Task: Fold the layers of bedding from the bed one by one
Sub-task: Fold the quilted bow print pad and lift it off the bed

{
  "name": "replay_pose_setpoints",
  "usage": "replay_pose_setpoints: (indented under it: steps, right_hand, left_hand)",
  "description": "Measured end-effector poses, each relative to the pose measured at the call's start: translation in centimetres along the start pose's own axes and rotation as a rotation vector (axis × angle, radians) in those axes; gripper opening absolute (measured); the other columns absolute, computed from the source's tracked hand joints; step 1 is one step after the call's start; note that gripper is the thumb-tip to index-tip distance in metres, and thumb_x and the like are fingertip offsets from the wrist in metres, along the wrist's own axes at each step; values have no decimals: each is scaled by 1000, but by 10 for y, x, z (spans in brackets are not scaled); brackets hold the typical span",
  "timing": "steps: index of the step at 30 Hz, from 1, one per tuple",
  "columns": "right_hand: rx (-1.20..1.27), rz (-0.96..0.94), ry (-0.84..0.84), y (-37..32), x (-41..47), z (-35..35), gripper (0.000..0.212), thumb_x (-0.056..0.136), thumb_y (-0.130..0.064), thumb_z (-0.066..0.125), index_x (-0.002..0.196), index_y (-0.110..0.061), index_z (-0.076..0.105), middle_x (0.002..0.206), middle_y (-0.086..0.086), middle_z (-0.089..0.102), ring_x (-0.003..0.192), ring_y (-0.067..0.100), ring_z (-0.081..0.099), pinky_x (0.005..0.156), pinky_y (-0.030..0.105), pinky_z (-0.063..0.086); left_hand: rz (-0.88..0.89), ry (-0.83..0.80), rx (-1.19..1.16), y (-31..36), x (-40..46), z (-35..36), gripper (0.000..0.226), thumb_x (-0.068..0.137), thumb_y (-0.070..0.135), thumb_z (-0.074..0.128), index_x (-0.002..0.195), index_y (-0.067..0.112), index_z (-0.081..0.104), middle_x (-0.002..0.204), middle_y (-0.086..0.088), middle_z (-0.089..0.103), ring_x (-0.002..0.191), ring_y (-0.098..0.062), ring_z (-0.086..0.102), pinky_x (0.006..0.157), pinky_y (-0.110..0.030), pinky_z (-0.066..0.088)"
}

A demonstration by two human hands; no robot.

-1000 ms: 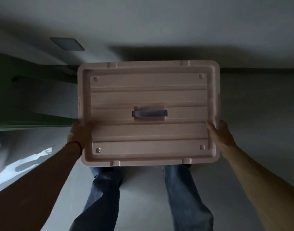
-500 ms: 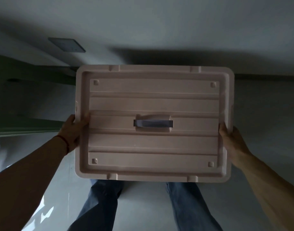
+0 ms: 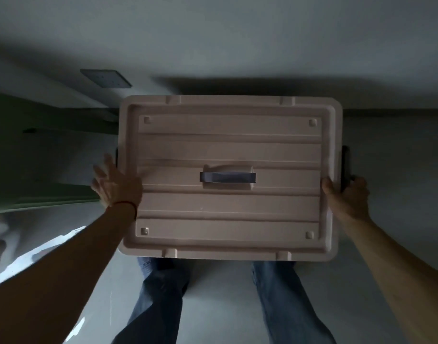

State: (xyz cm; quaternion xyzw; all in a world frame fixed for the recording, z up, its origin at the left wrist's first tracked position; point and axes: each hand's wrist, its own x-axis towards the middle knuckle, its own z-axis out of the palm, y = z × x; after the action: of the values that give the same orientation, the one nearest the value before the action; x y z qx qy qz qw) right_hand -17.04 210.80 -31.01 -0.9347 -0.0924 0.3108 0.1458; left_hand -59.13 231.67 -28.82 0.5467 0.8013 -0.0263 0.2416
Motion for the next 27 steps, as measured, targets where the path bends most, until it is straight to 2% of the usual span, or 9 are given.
replay_pose_setpoints:
  steps: [1, 3, 5, 7, 10, 13, 18, 24, 27]
  right_hand:
    - [-43, -41, 18, -3, -1, -5, 77, 85, -51, 68, 136, 2, 46, 133, 28, 53, 121, 40, 54, 94, 43, 48]
    - [-127, -55, 2, -12, -6, -9, 57, 93, -34, 66, 133, 5, 50, 132, 28, 54, 118, 40, 55, 88, 39, 47]
    - [-130, -19, -44, -17, -8, -13, 51, 97, -29, 62, 135, 2, 49, 132, 26, 57, 115, 42, 59, 84, 38, 47]
    - [-132, 18, -74, -20, -11, -18, 45, 97, -30, 61, 132, -3, 52, 127, 23, 63, 111, 41, 63, 79, 35, 46]
    - [-170, 5, -70, -23, -10, -25, 38, 92, -34, 65, 117, -6, 62, 116, 21, 68, 106, 40, 66, 80, 37, 51]
    - [-228, -39, -30, -27, -13, -22, 32, 91, -31, 64, 109, -5, 61, 108, 21, 69, 102, 41, 67, 87, 46, 55]
    - [-330, -94, 9, -29, -19, -15, 27, 98, -20, 53, 114, 1, 57, 110, 28, 65, 104, 45, 63, 87, 44, 49]
    - [-337, -47, 6, -31, -16, -10, 29, 100, -17, 52, 122, 3, 53, 123, 30, 61, 114, 47, 59, 93, 45, 47]
    - [-461, -52, 63, -43, -27, 6, 55, 103, -17, 49, 151, 0, 30, 156, 31, 32, 142, 49, 37, 111, 58, 34]
  left_hand:
    - [199, 51, 128, 17, -19, 3, 84, 86, 24, 69, 156, 34, 23, 163, -15, 19, 145, -46, 23, 109, -67, 33]
    - [642, -36, 252, 54, -59, 17, 89, 86, 27, 71, 157, 43, 19, 168, -7, -1, 152, -42, 0, 114, -73, 16]
    - [838, -226, 348, 87, -90, 44, 93, 87, 41, 71, 156, 51, 9, 167, -2, -19, 151, -40, -20, 113, -76, 3]
    - [828, -376, 489, 112, -113, 71, 102, 84, 61, 67, 152, 57, -8, 160, 0, -37, 144, -43, -35, 108, -82, 3]
    - [738, -445, 611, 123, -128, 99, 108, 78, 80, 57, 146, 58, -25, 151, -1, -51, 139, -48, -40, 102, -87, 11]
    - [712, -413, 637, 120, -128, 101, 112, 78, 79, 58, 145, 56, -29, 150, -4, -52, 140, -51, -37, 101, -86, 16]
    - [704, -380, 649, 123, -130, 104, 115, 78, 77, 60, 144, 54, -32, 150, -7, -51, 140, -52, -34, 100, -86, 20]
    - [708, -420, 656, 124, -128, 100, 114, 79, 75, 60, 144, 54, -31, 150, -6, -52, 139, -52, -36, 101, -86, 16]
    - [727, -454, 553, 126, -128, 83, 108, 83, 69, 62, 149, 55, -22, 159, -2, -38, 146, -47, -26, 104, -83, 19]
